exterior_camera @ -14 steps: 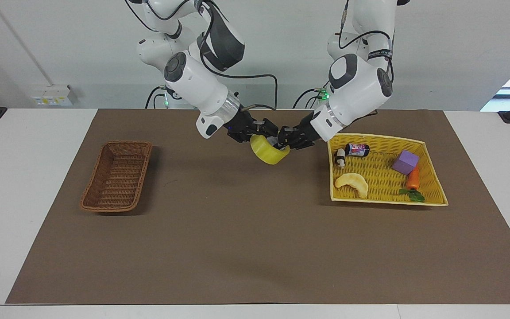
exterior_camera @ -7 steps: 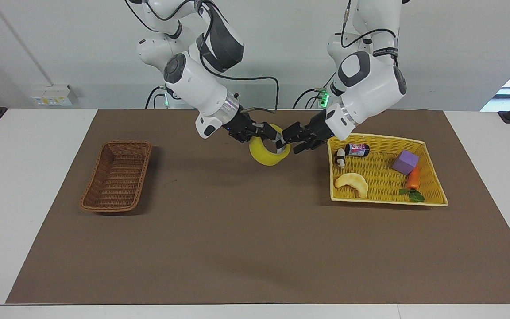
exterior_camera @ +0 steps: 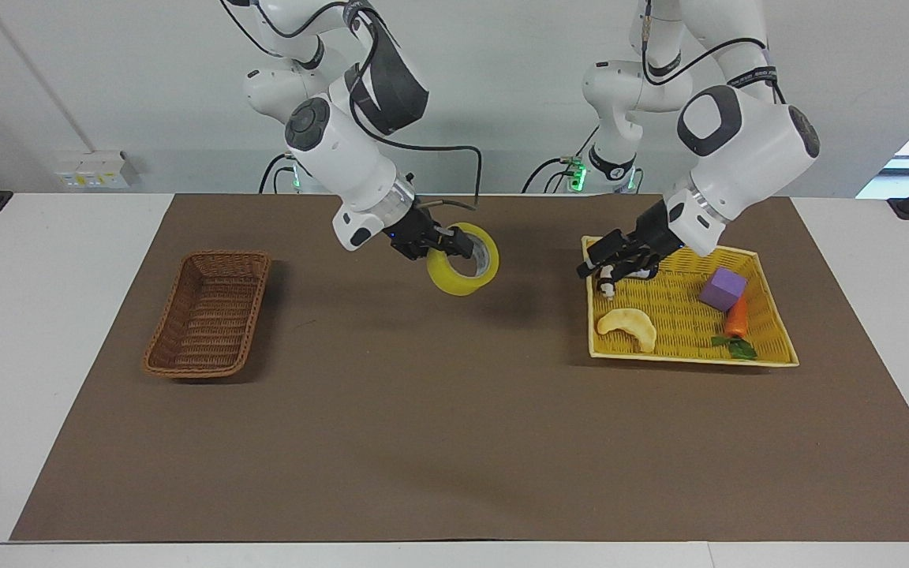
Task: Move tape to another basket
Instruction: 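Take the tape with the right gripper while the left gripper releases it, then carry the tape with the right gripper and lower it into the basket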
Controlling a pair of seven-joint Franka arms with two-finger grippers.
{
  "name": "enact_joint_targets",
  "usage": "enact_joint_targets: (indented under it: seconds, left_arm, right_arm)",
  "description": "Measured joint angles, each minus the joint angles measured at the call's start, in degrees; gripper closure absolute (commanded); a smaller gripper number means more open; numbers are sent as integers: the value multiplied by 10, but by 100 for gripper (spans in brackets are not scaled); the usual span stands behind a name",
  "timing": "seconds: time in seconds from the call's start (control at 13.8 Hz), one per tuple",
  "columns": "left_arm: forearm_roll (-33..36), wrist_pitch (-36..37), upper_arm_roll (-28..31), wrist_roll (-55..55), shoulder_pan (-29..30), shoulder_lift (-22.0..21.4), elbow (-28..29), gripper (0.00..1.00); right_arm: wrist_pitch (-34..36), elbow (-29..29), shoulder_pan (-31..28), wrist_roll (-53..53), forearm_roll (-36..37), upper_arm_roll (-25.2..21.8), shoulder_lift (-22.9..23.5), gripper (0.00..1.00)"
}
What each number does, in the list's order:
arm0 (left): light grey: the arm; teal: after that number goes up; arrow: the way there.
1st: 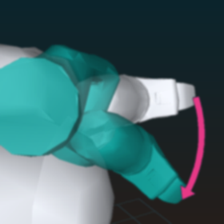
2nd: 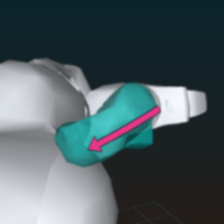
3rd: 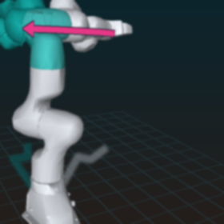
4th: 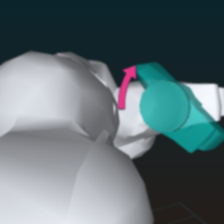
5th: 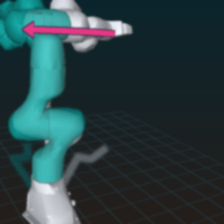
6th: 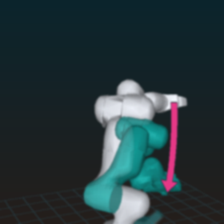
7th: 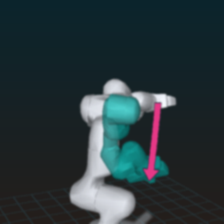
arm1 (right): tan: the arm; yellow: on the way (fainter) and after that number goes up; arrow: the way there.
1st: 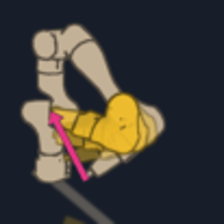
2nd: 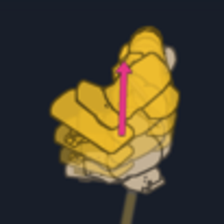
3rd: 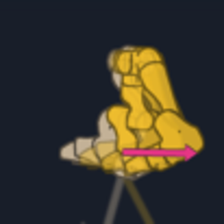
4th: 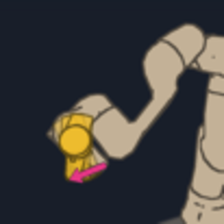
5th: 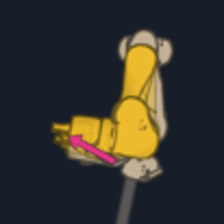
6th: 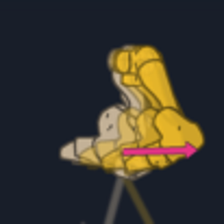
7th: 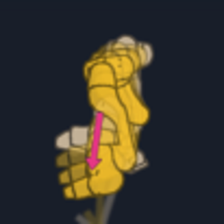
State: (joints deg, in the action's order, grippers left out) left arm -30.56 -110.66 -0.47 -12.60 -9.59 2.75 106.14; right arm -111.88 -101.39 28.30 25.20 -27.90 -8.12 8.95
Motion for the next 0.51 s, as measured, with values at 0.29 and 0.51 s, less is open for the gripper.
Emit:
enact_joint_targets:
  seconds: [0.29,0.51]
  left_arm:
    - [138,45,2,56,38,-6,-21,0]
    - [246,105,3,130,41,-6,-51,0]
  right_arm:
    - [53,-2,-74,-119,61,-3,0,100]
    - [98,-6,-157,-260,94,-5,0,100]
